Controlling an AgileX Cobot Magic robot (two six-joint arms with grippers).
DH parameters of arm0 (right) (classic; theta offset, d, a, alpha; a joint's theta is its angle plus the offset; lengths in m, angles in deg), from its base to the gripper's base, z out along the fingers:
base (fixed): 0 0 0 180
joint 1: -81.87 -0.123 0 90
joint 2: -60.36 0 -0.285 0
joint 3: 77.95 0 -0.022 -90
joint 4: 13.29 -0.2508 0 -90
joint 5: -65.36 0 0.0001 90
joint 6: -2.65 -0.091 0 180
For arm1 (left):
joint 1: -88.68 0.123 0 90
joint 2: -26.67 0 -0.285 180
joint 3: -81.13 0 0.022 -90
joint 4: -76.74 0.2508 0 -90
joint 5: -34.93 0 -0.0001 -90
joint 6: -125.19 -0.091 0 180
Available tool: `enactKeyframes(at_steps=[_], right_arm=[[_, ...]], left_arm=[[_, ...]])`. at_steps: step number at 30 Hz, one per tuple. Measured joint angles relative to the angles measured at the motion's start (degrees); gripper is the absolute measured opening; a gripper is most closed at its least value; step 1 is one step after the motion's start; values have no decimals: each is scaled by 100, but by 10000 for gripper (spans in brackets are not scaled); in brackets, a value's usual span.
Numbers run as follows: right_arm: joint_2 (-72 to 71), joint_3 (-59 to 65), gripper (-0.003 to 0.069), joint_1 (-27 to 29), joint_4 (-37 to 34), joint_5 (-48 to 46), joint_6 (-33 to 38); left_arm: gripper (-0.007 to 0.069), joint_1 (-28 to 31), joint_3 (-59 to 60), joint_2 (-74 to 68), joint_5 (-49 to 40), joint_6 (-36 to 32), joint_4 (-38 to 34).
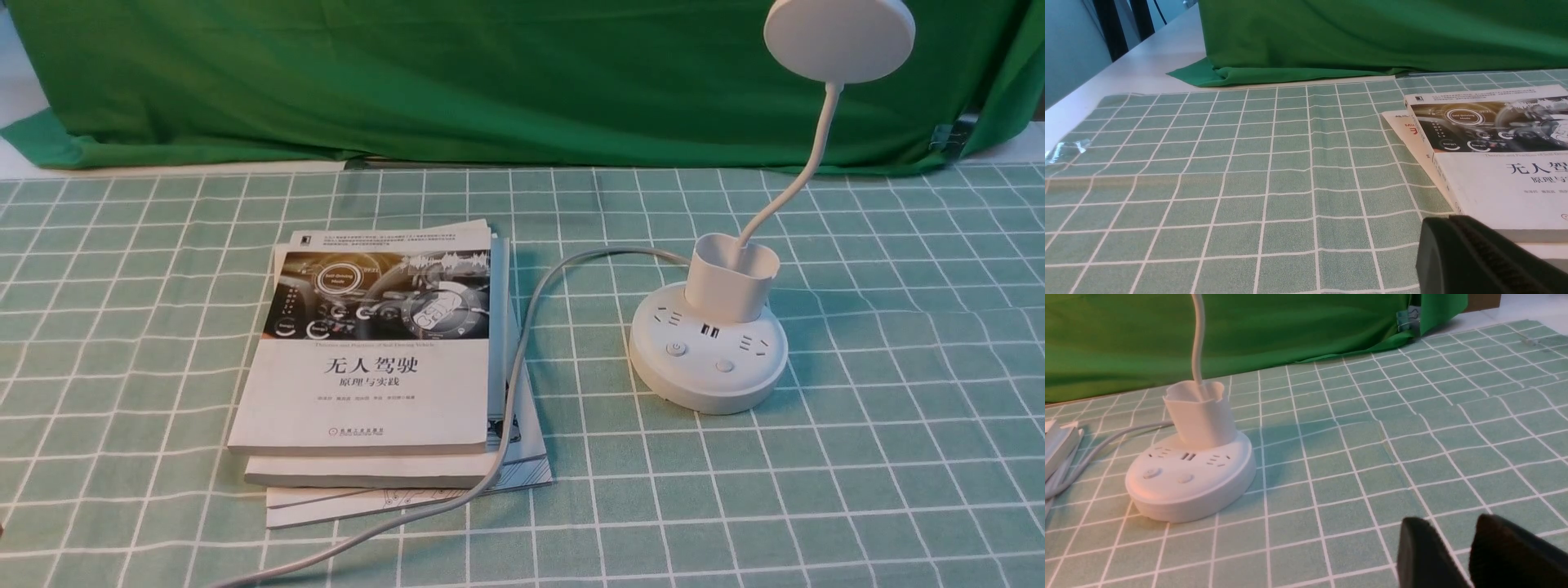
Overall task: Turn on the table lamp.
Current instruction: 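Press the button on the base of the white desk lamp with the right gripper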
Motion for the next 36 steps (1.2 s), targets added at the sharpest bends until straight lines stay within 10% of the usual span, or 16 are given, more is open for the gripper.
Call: enactKeyframes(at_steps=[7,14,17,27,36], right_arm=[[0,0,241,0,-92,27,-306],[0,0,241,0,-1173,144,-3969],[0,0,241,0,-1108,144,-4472],[0,0,225,0,-558,730,-3226],[1042,-1213,36,0,-537,812,-1072]], left_arm=[[21,0,0,0,0,0,0],[21,0,0,0,0,0,0],[21,0,0,0,0,0,0],[21,0,0,0,0,0,0],[21,0,0,0,0,0,0]])
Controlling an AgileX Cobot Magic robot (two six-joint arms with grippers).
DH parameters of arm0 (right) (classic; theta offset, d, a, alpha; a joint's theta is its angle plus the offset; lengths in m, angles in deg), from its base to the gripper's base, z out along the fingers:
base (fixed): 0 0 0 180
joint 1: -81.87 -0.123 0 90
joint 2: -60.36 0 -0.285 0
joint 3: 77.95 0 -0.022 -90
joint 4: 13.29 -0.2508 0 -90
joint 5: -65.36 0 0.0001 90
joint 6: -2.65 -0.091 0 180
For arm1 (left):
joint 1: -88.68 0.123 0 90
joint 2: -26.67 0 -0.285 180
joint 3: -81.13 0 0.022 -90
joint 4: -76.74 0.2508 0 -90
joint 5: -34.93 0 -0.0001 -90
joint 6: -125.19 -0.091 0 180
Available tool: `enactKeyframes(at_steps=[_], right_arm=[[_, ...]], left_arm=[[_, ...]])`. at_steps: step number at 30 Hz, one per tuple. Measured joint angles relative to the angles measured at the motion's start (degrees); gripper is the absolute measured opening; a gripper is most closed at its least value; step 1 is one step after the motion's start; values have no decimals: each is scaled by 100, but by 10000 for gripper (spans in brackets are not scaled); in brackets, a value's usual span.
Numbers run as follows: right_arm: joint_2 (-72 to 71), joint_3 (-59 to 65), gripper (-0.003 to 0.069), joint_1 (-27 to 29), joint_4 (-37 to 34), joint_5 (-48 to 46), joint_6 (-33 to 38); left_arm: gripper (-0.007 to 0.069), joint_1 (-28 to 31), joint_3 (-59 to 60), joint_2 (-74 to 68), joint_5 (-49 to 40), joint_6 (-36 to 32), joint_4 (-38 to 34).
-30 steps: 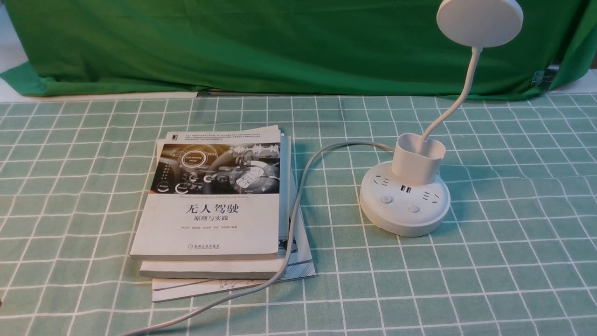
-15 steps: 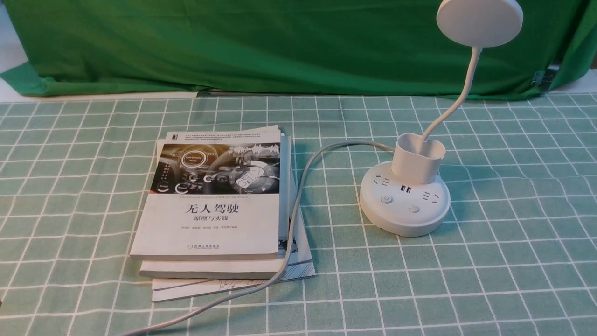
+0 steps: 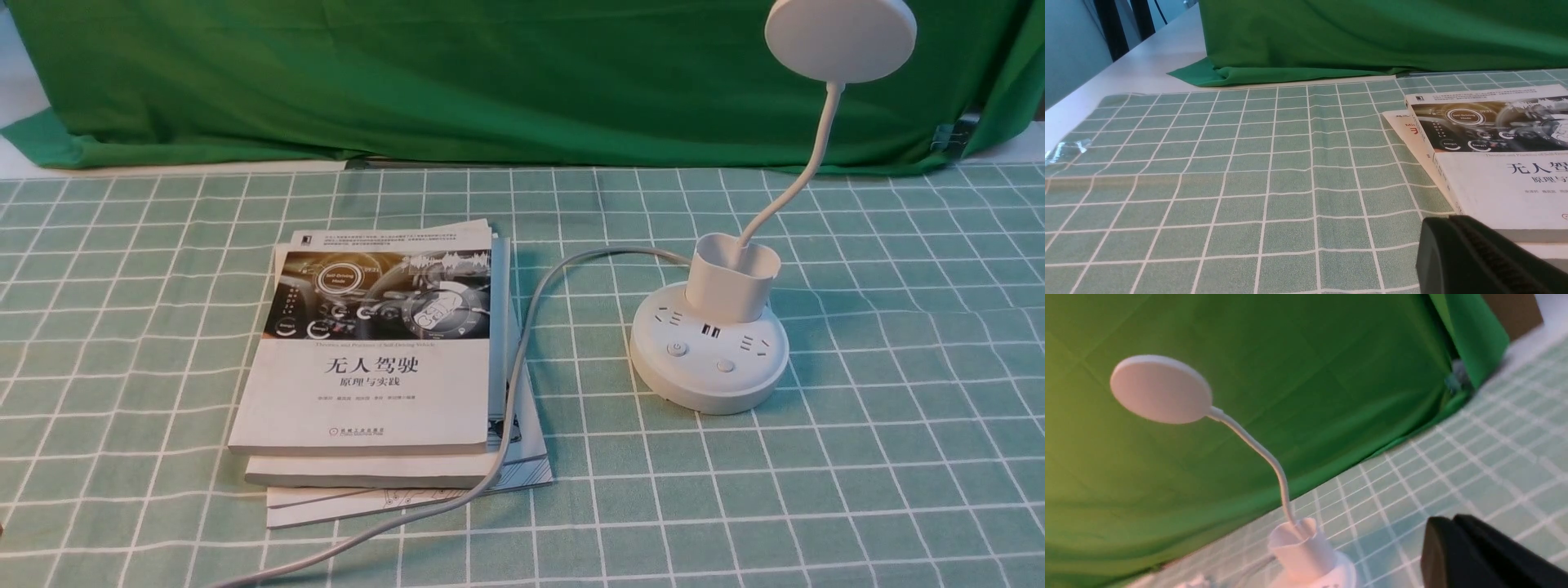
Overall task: Turn on the table lamp.
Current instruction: 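Press the button on the base of the white desk lamp with the right gripper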
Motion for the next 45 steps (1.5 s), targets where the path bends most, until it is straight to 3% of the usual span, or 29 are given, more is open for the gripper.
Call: enactKeyframes(at_steps=[6,10,15,20,24,37,45], right_arm=[[1664,-1599,29,-23,5,-1191,2141],[2664,-2391,29,-262,5,-1989,2598],[4045,-3207,29,-1094,5,-3092,3168],[5058,-3672,31,-1836,5,-3205,3431],[5941,-4097,27,-2093,-9,-3199,3542],[8485,-5320,27,-2115,-13,-3074,3627],[9167,-5648,27,-2121,-52,-2867,3645]], left_arm=[[21,0,0,0,0,0,0],[21,0,0,0,0,0,0],[21,0,0,0,0,0,0],[21,0,0,0,0,0,0],[21,0,0,0,0,0,0],[21,0,0,0,0,0,33],[21,0,0,0,0,0,0]])
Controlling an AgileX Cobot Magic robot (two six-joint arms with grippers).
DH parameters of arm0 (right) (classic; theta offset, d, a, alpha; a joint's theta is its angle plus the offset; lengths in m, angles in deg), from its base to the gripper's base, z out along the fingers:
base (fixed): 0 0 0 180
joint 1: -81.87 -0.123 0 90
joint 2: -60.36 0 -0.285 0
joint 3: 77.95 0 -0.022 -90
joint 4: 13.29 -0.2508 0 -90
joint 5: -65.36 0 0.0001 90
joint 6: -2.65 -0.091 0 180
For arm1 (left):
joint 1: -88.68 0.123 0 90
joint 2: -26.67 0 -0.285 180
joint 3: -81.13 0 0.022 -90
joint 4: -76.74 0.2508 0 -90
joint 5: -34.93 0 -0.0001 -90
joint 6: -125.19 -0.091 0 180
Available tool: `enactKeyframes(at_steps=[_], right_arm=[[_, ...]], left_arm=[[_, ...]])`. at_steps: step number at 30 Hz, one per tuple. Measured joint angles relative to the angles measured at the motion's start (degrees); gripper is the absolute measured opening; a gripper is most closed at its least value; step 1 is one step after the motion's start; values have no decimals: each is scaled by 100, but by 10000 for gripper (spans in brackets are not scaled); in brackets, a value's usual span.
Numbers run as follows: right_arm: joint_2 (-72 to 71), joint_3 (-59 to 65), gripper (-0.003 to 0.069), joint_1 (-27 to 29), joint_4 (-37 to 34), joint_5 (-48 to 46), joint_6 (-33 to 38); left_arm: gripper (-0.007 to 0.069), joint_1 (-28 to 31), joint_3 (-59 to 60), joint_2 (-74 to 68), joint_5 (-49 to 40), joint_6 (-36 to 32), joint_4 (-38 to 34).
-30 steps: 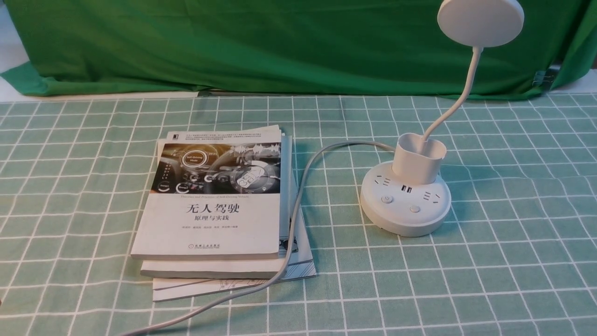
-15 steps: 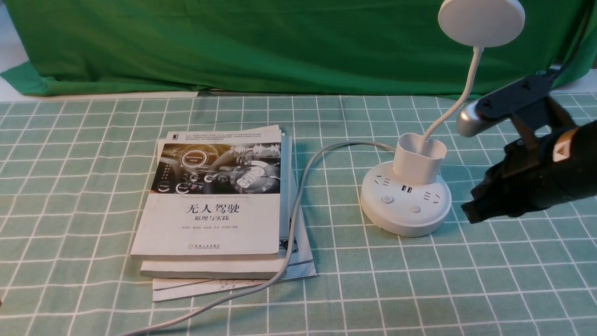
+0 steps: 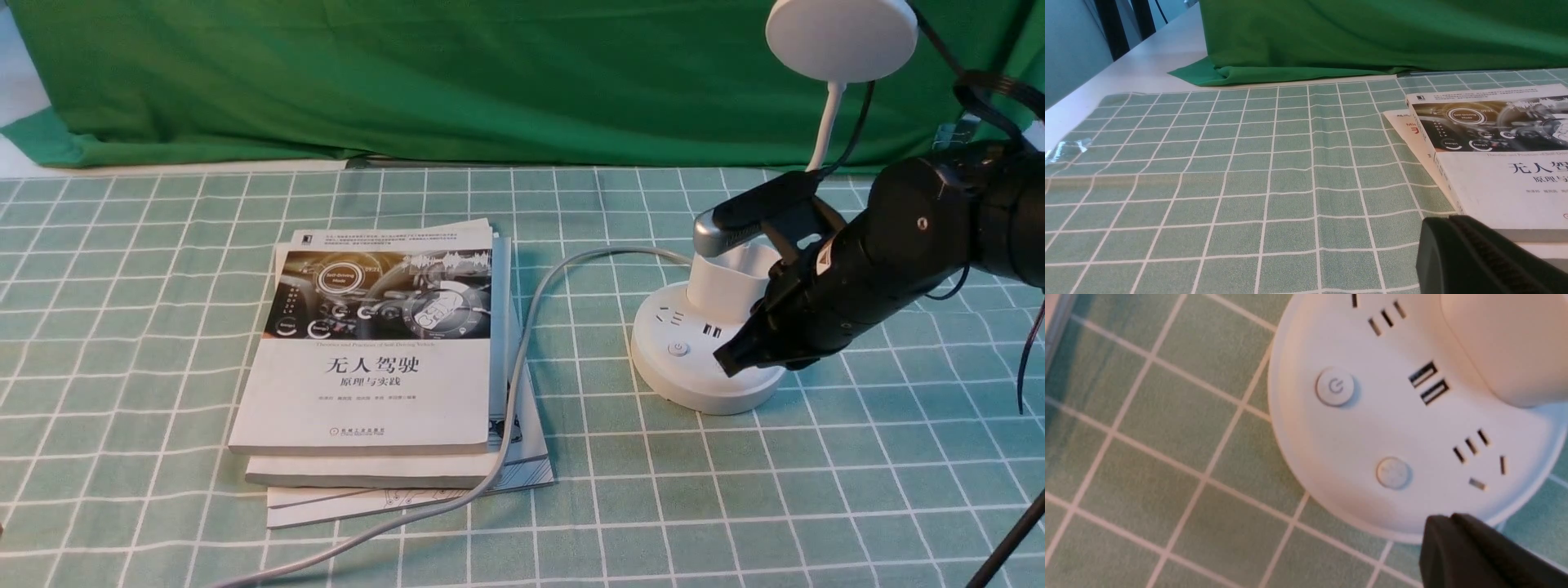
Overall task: Turn on the table lamp.
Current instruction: 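Press the button on the base of the white desk lamp with the right gripper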
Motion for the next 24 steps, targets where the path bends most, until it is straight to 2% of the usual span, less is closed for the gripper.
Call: enactKeyframes(at_steps=[24], right_arm=[[388,-5,27,-61,-92,497,184]], left_arm=[[21,0,0,0,0,0,0]])
